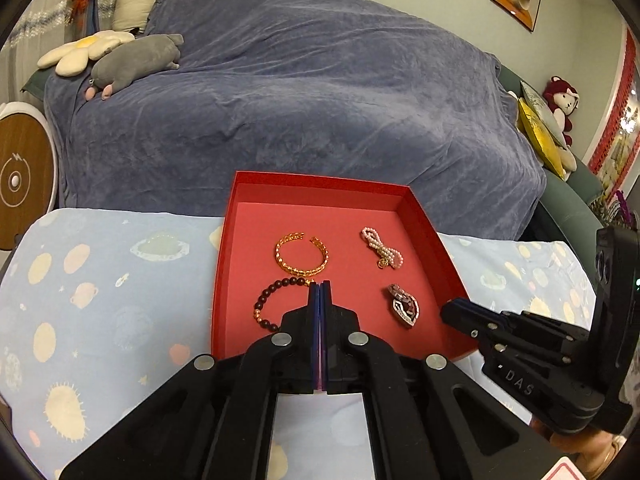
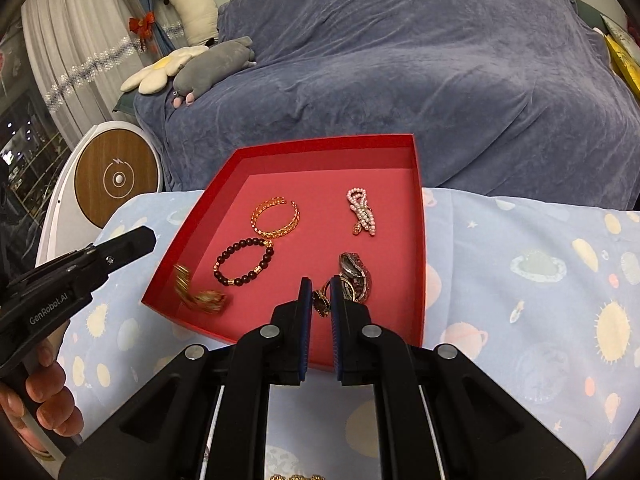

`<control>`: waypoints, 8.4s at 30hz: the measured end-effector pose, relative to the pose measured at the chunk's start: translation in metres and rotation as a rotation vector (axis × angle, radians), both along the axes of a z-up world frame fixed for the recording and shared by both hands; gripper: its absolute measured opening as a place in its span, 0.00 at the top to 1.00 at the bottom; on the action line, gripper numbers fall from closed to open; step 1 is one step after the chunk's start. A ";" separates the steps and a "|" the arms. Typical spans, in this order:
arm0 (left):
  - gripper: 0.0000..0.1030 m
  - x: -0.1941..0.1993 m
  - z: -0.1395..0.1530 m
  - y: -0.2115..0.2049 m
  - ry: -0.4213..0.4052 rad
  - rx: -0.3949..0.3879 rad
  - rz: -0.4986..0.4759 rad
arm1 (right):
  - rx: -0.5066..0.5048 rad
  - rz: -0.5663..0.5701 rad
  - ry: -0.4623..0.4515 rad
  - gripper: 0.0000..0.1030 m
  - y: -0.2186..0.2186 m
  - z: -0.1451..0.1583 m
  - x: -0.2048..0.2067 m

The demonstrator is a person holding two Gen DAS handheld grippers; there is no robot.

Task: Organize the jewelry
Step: 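Carry the watch and gold ring into the red box and open both tools, then grasp a gold hoop earring with the right tool while the left tool grasps the silver ring, then carry the earring and silver ring into the red box and release both, then withdraw both open tools from the red box, then lower the right tool onto the second gold hoop earring and grasp it, then grasp the gold chain necklace with the left tool while the right tool holds the earring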

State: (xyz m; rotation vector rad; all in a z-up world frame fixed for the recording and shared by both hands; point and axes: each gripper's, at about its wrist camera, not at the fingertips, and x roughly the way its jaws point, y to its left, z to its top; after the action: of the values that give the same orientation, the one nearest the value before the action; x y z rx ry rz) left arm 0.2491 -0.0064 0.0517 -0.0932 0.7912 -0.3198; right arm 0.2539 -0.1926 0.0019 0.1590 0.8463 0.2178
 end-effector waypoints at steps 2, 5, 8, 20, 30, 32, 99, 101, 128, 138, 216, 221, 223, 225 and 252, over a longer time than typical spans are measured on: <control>1.00 0.007 -0.004 0.001 0.002 -0.014 0.005 | -0.006 0.011 0.014 0.92 0.006 -0.009 0.007; 1.00 0.016 -0.012 0.002 0.015 -0.005 0.015 | -0.019 0.025 0.034 0.92 0.014 -0.020 0.015; 1.00 0.020 -0.018 0.005 0.049 -0.006 0.039 | -0.027 0.019 0.030 0.86 0.018 -0.022 0.018; 0.69 -0.004 -0.003 0.011 0.053 -0.004 0.080 | -0.020 -0.006 -0.027 0.70 -0.011 0.023 -0.037; 0.61 -0.087 -0.006 0.035 0.061 0.006 0.102 | -0.022 -0.064 0.000 0.68 -0.046 0.027 -0.141; 0.61 -0.102 -0.011 0.040 0.069 0.007 0.118 | 0.004 -0.072 0.030 0.68 -0.049 0.017 -0.157; 0.79 -0.140 -0.096 -0.034 0.114 0.219 -0.060 | -0.093 -0.028 0.115 0.84 -0.029 -0.044 -0.168; 0.80 -0.140 -0.096 -0.035 0.115 0.218 -0.063 | -0.094 -0.028 0.114 0.84 -0.029 -0.044 -0.168; 0.80 -0.107 -0.009 -0.011 0.024 0.046 -0.043 | -0.053 -0.008 -0.017 0.84 -0.014 0.020 -0.122; 0.80 -0.030 -0.004 -0.009 -0.016 0.103 -0.017 | -0.052 -0.033 -0.055 0.84 -0.014 0.032 -0.036; 0.51 -0.142 -0.057 0.035 0.118 0.083 0.103 | -0.121 0.103 0.117 0.72 0.035 -0.049 -0.163; 0.51 -0.141 -0.058 0.035 0.130 0.080 0.101 | -0.129 0.100 0.129 0.72 0.036 -0.055 -0.157; 0.51 -0.141 -0.058 0.034 0.129 0.080 0.099 | -0.137 0.098 0.123 0.72 0.037 -0.055 -0.155; 0.51 -0.141 -0.058 0.033 0.129 0.079 0.098 | -0.136 0.093 0.121 0.72 0.037 -0.055 -0.152; 0.51 -0.137 -0.058 -0.015 0.108 0.093 0.042 | -0.129 0.020 0.089 0.83 -0.010 -0.038 -0.169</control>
State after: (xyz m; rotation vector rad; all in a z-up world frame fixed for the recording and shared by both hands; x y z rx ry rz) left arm 0.1123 -0.0216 -0.0061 -0.0396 0.9088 -0.2394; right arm 0.0849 -0.2021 -0.0364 0.0399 0.9480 0.1753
